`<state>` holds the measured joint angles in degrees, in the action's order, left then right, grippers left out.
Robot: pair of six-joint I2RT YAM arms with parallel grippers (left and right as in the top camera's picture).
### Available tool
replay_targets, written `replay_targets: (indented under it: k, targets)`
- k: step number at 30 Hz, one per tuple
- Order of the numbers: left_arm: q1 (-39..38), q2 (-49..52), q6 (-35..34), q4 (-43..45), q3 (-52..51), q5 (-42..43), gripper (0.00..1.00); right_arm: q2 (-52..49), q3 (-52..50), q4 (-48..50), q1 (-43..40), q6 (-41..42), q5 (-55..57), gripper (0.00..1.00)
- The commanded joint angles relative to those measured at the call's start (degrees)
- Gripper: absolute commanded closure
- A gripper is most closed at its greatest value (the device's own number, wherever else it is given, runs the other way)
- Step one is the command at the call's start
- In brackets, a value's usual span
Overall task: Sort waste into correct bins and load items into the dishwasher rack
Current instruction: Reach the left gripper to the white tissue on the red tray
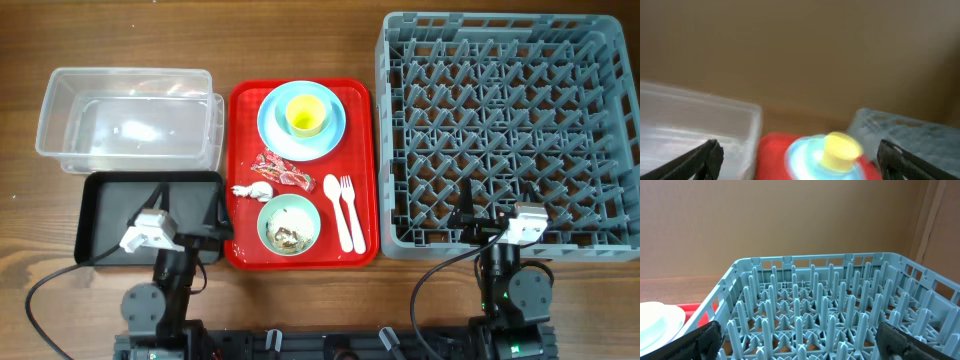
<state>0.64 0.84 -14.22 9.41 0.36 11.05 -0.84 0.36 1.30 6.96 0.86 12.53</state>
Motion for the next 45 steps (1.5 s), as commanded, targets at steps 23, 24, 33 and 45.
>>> replay_targets:
  k: [23,24,33,45]
  targets:
    - [-0.3,44.9,-4.8,-17.4,42.9,33.8,0.00,0.3,-0.1,0.3,0.2,0.7,1.0,0.00]
    - [-0.3,46.4,-4.9,-18.6,42.9,34.8,0.00,0.3,-0.1,0.3,0.2,0.7,1.0,0.01]
    - [-0.5,60.8,-14.5,-30.2,42.9,33.3,0.01,0.3,-0.1,0.3,0.2,0.7,1.0,0.00]
    - [-21.0,61.2,-31.4,-37.2,42.9,-16.6,0.00,0.3,-0.1,0.3,0.2,0.7,1.0,0.00]
